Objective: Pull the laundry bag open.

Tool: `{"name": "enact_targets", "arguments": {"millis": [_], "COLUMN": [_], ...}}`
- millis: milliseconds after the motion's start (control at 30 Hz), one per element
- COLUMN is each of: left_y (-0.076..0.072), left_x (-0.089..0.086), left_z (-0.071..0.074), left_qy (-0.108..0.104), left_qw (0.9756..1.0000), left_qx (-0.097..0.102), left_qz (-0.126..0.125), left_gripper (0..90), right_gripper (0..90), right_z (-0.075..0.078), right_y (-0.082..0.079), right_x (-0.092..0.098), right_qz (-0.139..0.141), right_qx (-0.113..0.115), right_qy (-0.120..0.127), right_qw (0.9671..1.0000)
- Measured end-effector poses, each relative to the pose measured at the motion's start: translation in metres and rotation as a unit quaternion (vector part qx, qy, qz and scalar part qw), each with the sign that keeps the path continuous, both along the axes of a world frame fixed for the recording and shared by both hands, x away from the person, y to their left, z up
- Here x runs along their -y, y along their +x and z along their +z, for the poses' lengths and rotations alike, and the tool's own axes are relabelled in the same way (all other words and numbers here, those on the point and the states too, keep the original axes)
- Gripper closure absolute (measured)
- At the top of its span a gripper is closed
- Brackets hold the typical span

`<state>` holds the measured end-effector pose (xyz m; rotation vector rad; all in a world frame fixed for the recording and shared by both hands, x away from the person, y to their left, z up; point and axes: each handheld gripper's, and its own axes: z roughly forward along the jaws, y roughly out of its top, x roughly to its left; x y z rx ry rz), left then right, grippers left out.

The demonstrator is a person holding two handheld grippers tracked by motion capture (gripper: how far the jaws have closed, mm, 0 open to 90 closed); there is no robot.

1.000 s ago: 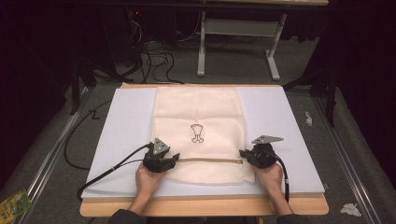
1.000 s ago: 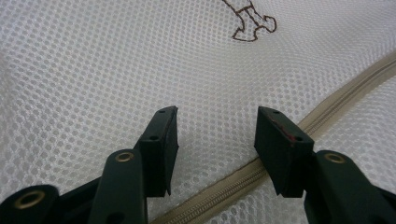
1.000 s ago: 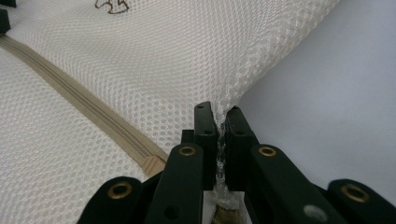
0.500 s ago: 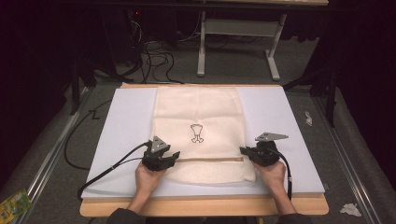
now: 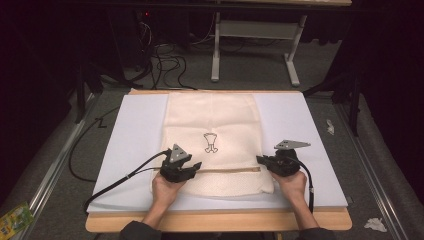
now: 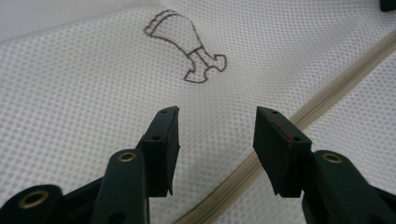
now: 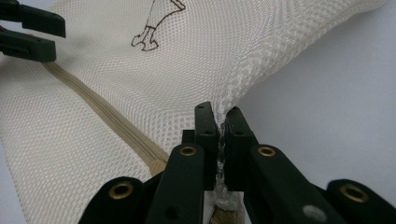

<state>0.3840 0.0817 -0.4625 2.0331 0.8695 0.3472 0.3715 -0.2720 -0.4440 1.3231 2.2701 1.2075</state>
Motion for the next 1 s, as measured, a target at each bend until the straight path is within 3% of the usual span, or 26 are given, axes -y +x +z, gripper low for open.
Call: {"name": "enact_targets", "arguments": {"millis": [100, 733, 1000], "left_y": [0.001, -0.001, -0.005], "left_x": [0.010, 0.047, 0.064], "left_z": [-0.001, 0.007, 0.011], "left_qy": [0.008, -0.008, -0.005], "left_qw": [0.9999, 0.9981, 0.9963], "left_qx": [-0.005, -0.011, -0.012], "left_qz": [-0.012, -0.059, -0.085], "left_gripper": [51.6, 55.3, 56.5], "right_gripper": [88.0, 88.1, 88.1], "right_z": [0.002, 0.005, 0.007], "right_y": [0.000, 0.002, 0.004], "right_x": [0.000, -0.002, -0.005], "right_qz": [0.003, 0.007, 0.013], "right_qx": [0.004, 0.004, 0.007], "right_qy": [-0.001, 0.005, 0.007], "right_qw": [1.0000, 1.0000, 0.9999]}}
